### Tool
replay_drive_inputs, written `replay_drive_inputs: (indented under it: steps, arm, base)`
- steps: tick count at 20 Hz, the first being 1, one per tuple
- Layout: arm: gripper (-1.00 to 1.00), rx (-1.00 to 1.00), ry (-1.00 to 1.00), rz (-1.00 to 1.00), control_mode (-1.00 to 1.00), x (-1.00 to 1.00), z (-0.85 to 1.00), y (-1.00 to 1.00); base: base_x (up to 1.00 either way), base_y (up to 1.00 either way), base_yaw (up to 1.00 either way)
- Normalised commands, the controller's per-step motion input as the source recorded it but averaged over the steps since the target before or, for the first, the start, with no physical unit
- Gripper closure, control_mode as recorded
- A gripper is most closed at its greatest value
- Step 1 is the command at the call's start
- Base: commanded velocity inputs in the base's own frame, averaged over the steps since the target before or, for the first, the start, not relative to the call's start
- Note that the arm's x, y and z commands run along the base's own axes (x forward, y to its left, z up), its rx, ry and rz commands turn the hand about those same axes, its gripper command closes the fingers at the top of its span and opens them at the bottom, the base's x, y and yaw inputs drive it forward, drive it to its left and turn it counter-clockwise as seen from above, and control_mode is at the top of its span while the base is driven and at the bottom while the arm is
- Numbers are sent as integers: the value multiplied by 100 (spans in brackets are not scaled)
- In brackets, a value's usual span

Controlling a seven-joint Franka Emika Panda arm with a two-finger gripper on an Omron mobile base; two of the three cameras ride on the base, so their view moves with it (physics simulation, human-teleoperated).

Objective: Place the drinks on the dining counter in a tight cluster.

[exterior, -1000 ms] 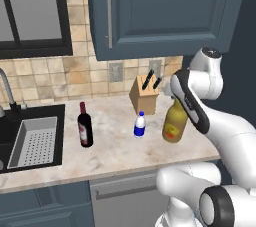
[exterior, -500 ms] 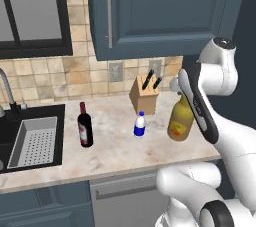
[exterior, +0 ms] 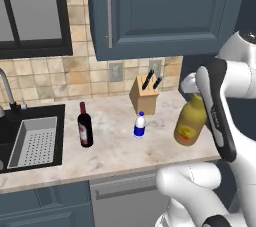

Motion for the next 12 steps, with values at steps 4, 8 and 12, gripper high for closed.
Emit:
replay_drive_inputs:
  steps: [4,8,12]
  arm:
    - [100,1,-15,8,-100,-59,10,0]
    - [100,0,-4,0,-100,-23,9,0]
    - [100,-1,-2,0,-100,-11,34,0]
  base:
    - [0,0,0]
    - [0,0,0]
    - [0,0,0]
